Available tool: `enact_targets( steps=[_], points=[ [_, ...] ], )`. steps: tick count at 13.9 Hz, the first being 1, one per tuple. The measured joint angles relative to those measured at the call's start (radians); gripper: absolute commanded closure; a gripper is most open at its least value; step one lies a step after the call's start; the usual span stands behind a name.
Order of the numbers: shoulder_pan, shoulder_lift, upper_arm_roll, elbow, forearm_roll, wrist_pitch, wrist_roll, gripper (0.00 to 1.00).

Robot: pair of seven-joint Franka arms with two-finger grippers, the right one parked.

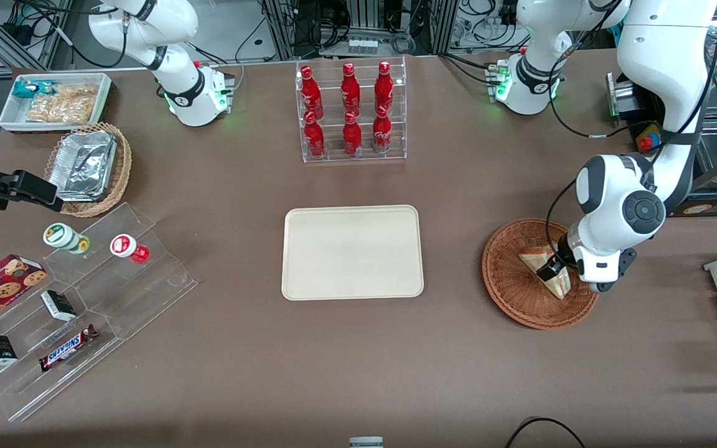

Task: Place sandwich from basket to tray
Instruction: 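Lower the left gripper and grasp the wrapped sandwich, then lift the sandwich and carry it over the cream tray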

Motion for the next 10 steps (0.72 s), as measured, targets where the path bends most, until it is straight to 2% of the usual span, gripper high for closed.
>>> enact_targets(
  steps=[1, 2, 3, 4, 7, 10],
  points=[
    [0.000, 0.002, 0.000, -0.002, 0.000, -0.002, 0.000, 0.60],
    [0.000, 0.005, 0.000, -0.005, 0.000, -0.002, -0.002, 0.76],
    [0.000, 0.008, 0.000, -0.009, -0.001, -0.002, -0.005, 0.86],
    [0.000, 0.009, 0.000, -0.011, -0.001, -0.002, -0.006, 0.89],
    [0.000, 0.005, 0.000, 0.009, -0.001, -0.038, -0.006, 0.90],
    [-0.001, -0.008, -0.004, 0.142, -0.001, -0.273, 0.027, 0.92]
  ],
)
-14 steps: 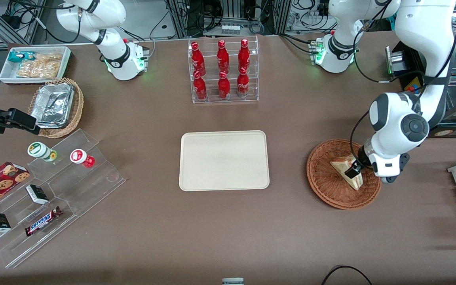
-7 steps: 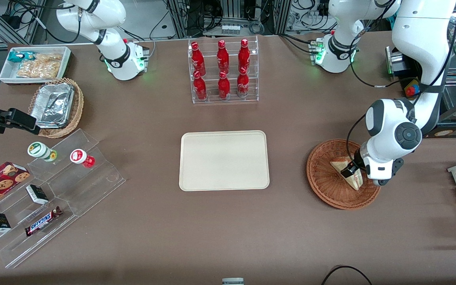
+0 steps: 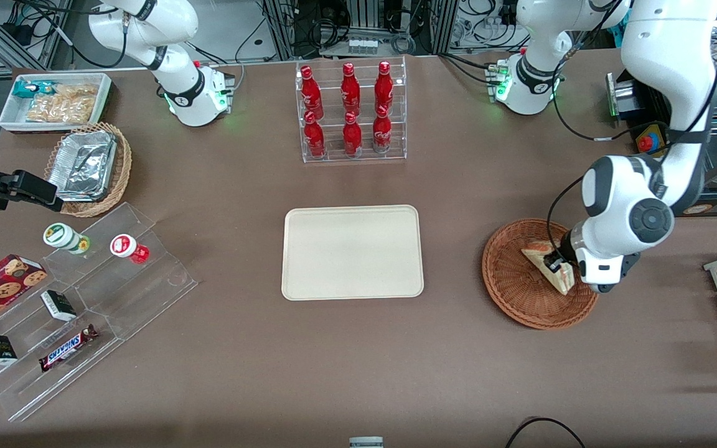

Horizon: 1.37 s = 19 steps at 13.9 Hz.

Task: Place sandwich from basket to tray
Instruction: 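Lift the sandwich and carry it over the cream tray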

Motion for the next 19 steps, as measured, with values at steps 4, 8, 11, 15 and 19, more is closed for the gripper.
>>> enact_targets(
  steps=[4, 8, 11, 15, 19],
  points=[
    [-0.036, 0.017, -0.078, 0.164, -0.001, -0.116, 0.194, 0.97],
    [-0.170, 0.118, -0.133, 0.311, -0.001, -0.174, 0.182, 0.97],
    [-0.308, 0.211, -0.137, 0.395, -0.001, -0.174, 0.099, 0.97],
    [-0.436, 0.271, -0.144, 0.474, -0.001, -0.169, 0.053, 0.97],
    [-0.534, 0.349, -0.144, 0.543, -0.001, -0.145, -0.026, 0.97]
  ],
)
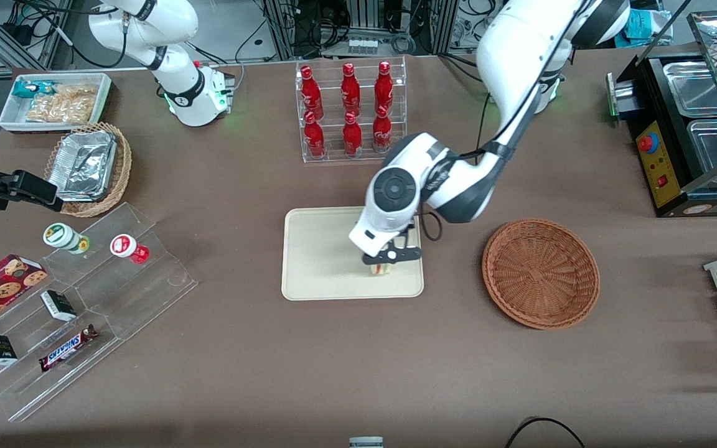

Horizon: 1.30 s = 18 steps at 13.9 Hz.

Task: Place sandwich from basket to tray
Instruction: 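Lift the sandwich and carry it over the cream tray, then lower the sandwich onto the tray and open the left gripper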

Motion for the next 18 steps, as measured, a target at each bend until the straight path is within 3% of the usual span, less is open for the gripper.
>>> enact_targets(
  steps=[8, 9, 10, 12, 18],
  points=[
    [-0.061, 0.108, 0.000, 0.050, 0.003, 0.081, -0.073, 0.92],
    [-0.067, 0.116, 0.000, 0.050, 0.012, 0.101, -0.076, 0.83],
    [-0.070, 0.123, 0.001, 0.050, 0.020, 0.114, -0.077, 0.64],
    [-0.070, 0.130, 0.004, 0.050, 0.025, 0.120, -0.077, 0.00],
    [-0.066, 0.097, 0.015, 0.084, 0.029, 0.077, -0.080, 0.00]
  ],
)
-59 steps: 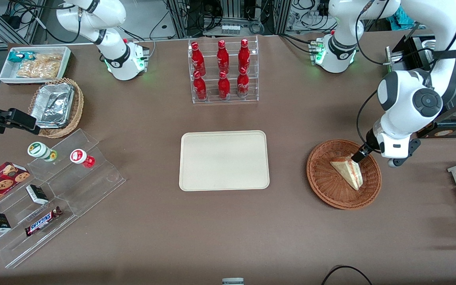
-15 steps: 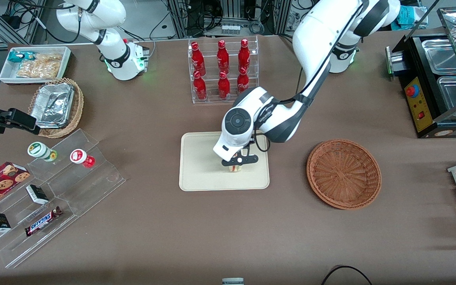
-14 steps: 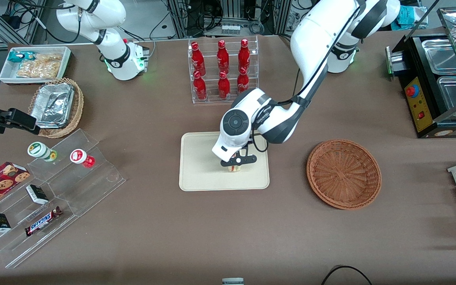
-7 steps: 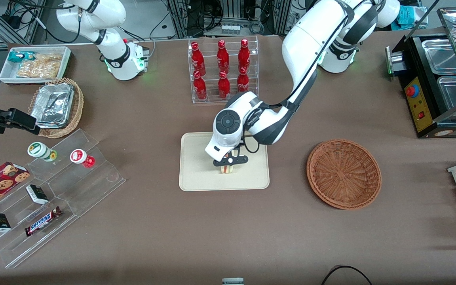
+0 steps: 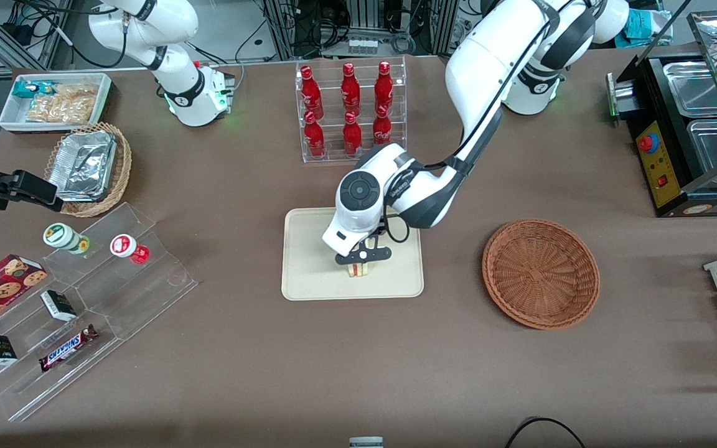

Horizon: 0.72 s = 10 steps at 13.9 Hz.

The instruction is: Place sandwich from basket to tray

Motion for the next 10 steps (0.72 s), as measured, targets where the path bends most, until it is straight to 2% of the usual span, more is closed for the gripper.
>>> enact_targets(
  steps=[5, 7, 10],
  points=[
    [0.021, -0.120, 0.107, 0.005, 0.006, -0.182, -0.003, 0.00],
    [0.067, -0.184, 0.131, -0.030, 0.007, -0.238, 0.012, 0.00],
    [0.182, -0.313, 0.137, -0.152, 0.007, -0.304, 0.172, 0.00]
  ],
)
